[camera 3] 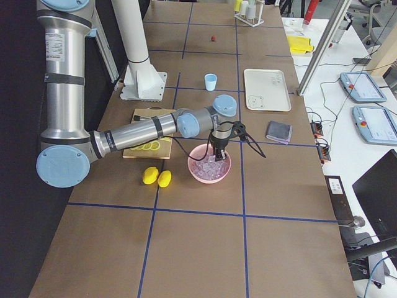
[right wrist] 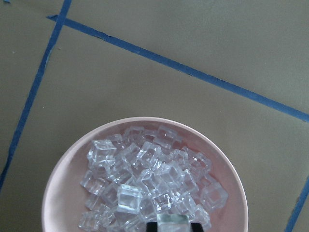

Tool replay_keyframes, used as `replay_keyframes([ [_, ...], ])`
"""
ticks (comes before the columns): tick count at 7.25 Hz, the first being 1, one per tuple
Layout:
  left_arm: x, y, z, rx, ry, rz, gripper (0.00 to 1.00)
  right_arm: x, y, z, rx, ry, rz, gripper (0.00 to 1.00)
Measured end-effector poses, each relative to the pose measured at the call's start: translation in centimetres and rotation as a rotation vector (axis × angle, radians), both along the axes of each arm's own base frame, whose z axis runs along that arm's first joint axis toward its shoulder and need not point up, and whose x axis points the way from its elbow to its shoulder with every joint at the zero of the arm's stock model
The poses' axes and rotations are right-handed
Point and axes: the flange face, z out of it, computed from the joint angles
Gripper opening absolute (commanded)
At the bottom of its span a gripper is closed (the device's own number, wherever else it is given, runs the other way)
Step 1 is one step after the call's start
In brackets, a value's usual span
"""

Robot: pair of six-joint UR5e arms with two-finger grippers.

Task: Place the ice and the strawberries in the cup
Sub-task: 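Lower the right gripper into the bowl and grasp an ice cube, then carry the ice cube with the right gripper over the light-blue cup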

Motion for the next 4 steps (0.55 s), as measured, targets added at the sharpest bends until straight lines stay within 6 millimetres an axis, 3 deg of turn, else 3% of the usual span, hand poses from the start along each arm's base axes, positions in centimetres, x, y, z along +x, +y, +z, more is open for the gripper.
replay_keyframes([
  [2, 0.0, 0.1, 0.1, -0.002, 0.001, 0.000, 1.00, 0.8, -0.3, -4.7, 0.001, -0.002, 0.020, 0.00],
  [4, 0.0, 0.1, 0.1, -0.002, 0.001, 0.000, 1.00, -0.3, -1.8, -9.5, 0.012, -0.038, 0.030, 0.00],
])
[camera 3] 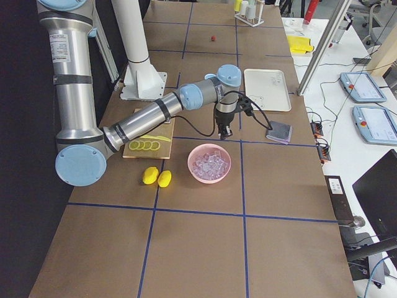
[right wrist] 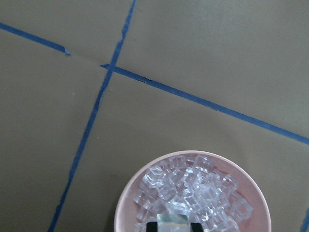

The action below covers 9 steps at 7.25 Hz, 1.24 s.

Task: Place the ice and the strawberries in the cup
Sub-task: 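Carry the ice cube with the right gripper over the light-blue cup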

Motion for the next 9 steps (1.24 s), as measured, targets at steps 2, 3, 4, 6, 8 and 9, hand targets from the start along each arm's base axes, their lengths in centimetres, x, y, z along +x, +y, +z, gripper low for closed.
replay_keyframes([
  [2, 0.0, 0.0, 0.0, -0.001, 0.001, -0.001, 1.00, -4.2, -1.2, -5.8, -0.033, -0.067, 0.028, 0.00],
  [3, 0.0, -0.1, 0.0, -0.001, 0.000, -0.001, 1.00, -7.7, -1.2, -9.3, -0.069, -0.099, 0.046, 0.00],
  [4, 0.0, -0.1, -0.1, -0.001, 0.000, -0.002, 1.00, -11.7, -0.6, -13.0, -0.108, -0.126, 0.056, 0.00],
  [6, 0.0, -0.2, -0.2, 0.001, 0.000, -0.002, 1.00, -19.1, 1.2, -18.7, -0.165, -0.146, 0.082, 0.00],
  [8, 0.0, -0.2, -0.2, 0.001, 0.000, -0.002, 1.00, -26.6, 3.0, -23.1, -0.192, -0.131, 0.119, 0.00],
  [9, 0.0, -0.2, -0.1, 0.000, 0.001, -0.002, 1.00, -30.2, 3.6, -24.8, -0.198, -0.116, 0.130, 0.00],
])
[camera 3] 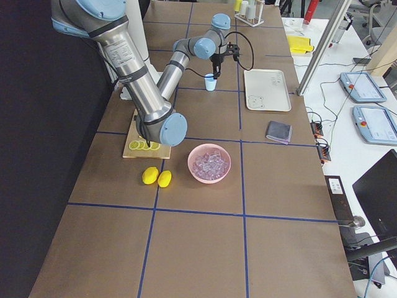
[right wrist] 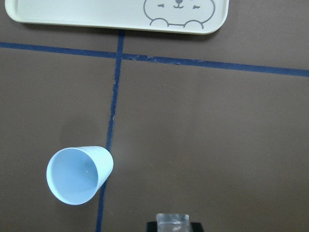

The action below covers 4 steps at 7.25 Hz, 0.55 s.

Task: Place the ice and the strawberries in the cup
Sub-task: 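Carry the ice cube with the right gripper over the light-blue cup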

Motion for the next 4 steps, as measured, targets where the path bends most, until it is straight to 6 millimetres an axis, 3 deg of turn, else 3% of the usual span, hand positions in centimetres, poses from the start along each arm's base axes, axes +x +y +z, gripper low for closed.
replay_keyframes([
  [3, 0.0, 0.1, 0.1, -0.002, 0.001, 0.000, 1.00, -8.9, 0.1, -4.1, -0.014, 0.051, 0.016, 0.00],
  [4, 0.0, 0.1, 0.1, -0.002, 0.001, 0.000, 1.00, -11.0, -0.3, -5.1, -0.018, 0.066, 0.014, 0.00],
])
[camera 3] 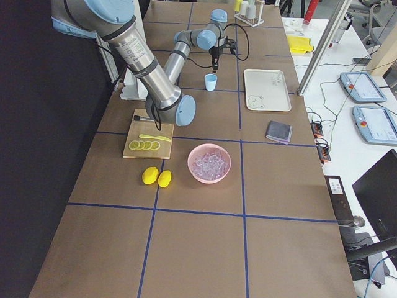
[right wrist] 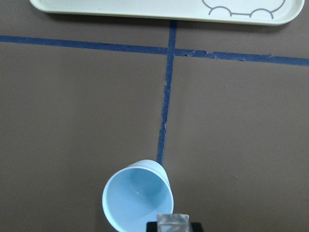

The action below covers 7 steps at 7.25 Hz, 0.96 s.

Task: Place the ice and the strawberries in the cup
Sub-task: 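Carry the ice cube with the right gripper over the light-blue cup, then open the right gripper to drop the ice cube into the cup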

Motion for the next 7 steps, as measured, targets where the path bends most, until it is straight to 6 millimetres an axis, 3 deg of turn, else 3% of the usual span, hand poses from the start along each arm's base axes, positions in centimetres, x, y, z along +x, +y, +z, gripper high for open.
replay_keyframes([
  [3, 0.0, 0.0, 0.0, 0.000, 0.000, 0.000, 1.00, -4.0, -0.6, -1.1, -0.013, 0.039, -0.011, 0.00],
  [6, 0.0, 0.1, 0.1, -0.001, 0.000, 0.000, 1.00, -6.0, 0.3, -0.2, -0.016, 0.068, -0.028, 0.02],
  [7, 0.0, 0.1, 0.1, -0.001, 0.000, 0.000, 1.00, -6.2, 0.4, -0.1, -0.016, 0.072, -0.028, 0.09],
])
